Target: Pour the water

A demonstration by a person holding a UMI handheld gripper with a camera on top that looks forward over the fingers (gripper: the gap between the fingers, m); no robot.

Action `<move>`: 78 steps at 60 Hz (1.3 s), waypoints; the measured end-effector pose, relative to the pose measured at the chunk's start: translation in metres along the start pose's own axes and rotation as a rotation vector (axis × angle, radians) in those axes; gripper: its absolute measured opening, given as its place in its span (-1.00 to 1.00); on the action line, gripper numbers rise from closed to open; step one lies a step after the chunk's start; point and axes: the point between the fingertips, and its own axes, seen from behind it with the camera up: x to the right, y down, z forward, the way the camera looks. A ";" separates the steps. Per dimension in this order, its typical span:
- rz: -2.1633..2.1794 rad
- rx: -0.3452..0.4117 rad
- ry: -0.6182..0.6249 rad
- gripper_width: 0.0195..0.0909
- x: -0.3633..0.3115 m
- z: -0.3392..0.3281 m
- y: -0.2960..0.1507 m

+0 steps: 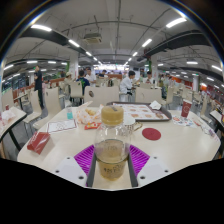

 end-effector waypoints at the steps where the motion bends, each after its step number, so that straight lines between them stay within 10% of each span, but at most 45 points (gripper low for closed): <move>1: -0.001 0.003 -0.003 -0.18 -0.001 0.000 -0.001; 22: -0.060 -0.021 0.076 -0.50 0.023 -0.010 -0.036; 50: -1.066 -0.129 0.597 -0.49 0.220 0.079 -0.171; 78: -2.123 -0.093 0.539 -0.49 0.148 0.168 -0.158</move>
